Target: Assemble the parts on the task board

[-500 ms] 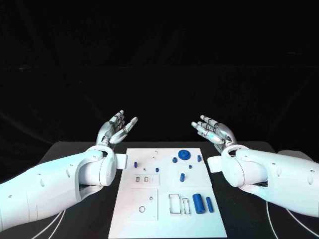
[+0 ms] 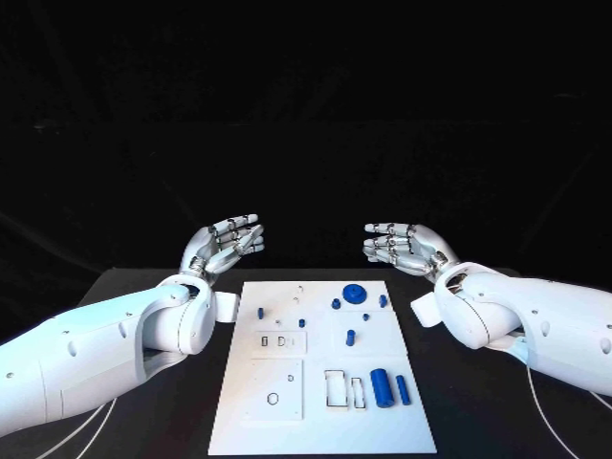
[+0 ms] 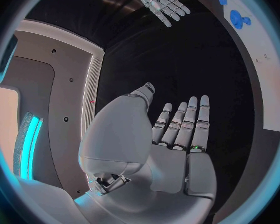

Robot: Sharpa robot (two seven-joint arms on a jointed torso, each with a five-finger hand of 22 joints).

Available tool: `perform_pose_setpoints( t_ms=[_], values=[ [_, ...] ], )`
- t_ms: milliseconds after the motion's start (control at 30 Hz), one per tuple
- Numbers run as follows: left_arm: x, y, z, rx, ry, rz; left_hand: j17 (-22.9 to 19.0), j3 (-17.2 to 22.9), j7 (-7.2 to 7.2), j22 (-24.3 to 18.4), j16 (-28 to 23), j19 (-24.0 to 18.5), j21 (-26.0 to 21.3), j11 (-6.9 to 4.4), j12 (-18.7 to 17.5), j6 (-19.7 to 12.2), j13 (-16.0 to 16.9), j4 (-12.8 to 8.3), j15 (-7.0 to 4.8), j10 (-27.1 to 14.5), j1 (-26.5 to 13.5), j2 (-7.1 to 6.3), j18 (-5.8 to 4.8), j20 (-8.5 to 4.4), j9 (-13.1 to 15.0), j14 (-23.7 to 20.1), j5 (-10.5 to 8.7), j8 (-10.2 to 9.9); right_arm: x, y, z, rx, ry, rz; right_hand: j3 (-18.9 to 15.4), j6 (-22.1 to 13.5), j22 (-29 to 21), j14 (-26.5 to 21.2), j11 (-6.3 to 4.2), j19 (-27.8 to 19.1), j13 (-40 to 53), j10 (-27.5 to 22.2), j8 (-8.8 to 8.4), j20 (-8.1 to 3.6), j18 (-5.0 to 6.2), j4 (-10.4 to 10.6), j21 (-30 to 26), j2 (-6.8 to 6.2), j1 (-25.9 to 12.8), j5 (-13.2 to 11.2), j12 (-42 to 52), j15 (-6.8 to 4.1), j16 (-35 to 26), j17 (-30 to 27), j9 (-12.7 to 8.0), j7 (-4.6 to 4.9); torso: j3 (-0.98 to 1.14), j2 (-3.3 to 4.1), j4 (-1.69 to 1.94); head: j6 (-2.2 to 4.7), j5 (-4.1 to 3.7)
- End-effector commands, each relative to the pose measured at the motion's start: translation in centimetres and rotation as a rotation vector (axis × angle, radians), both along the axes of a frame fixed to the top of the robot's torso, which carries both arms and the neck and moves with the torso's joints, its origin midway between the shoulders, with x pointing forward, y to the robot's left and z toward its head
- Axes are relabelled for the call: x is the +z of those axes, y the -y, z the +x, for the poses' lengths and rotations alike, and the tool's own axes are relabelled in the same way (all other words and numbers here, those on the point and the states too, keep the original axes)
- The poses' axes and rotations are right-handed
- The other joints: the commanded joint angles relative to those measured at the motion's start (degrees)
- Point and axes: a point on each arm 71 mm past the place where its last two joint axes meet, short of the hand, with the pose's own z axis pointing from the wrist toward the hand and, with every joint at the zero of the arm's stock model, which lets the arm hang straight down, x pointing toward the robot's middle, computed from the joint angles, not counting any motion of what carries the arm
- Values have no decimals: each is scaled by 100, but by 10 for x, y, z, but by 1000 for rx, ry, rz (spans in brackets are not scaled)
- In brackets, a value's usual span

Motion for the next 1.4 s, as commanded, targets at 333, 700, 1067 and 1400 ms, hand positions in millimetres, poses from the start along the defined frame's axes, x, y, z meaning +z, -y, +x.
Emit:
perform_pose_setpoints(
  t_ms=[333, 700, 1067, 1400],
  values=[
    [14, 10, -13, -130, 46, -10, 189, 257, 501, 14, 227, 462, 199, -178, 48, 915, 5, -161, -190, 870, 160, -75, 196, -15, 168, 582, 9, 299, 19, -4, 1, 101, 263, -395, 616, 1509, 190, 1819, -319, 1610, 40, 1660, 371, -298, 254, -211, 644, -330, 51, -146, -11, -439, 454, 303, 196, 421, 0, 249, 42, 36, -34],
    [30, 19, -27, -167, 41, -61, 208, 284, 504, 7, 228, 496, 209, -184, 20, 940, 2, -169, -200, 923, 140, -105, 198, -20, 166, 614, 8, 297, 25, -12, 8, 201, 267, -705, 480, 2027, 1122, 3626, -705, 2904, 139, 2503, 574, -954, 232, -301, 2268, -535, -24, -98, -35, -1034, 1699, 1455, 368, 142, -39, 522, 99, 43, -124],
    [41, 30, -42, -197, 27, -102, 208, 289, 516, -5, 199, 492, 200, -174, -12, 939, -3, -160, -189, 928, 104, -130, 193, -18, 161, 584, 8, 284, 32, -27, 15, 232, 348, -1018, 779, 2149, 2981, 3913, -821, 3369, 486, 2725, 598, -1073, 72, -61, 4073, -822, -176, -245, -64, -1121, 3848, 3549, 590, 31, -72, 792, 111, 69, -245],
    [48, 31, -47, -208, 32, -110, 208, 292, 517, -7, 194, 491, 198, -172, -18, 938, -4, -160, -187, 928, 101, -130, 192, -18, 159, 579, 9, 282, 40, -46, 13, 258, 444, -1128, 822, 1984, 5226, 4183, -728, 3987, 572, 2260, 535, -1006, -221, 181, 5830, -995, -270, -601, -92, -1037, 5991, 5587, 736, 64, -88, 956, 140, 51, -248]
  ],
)
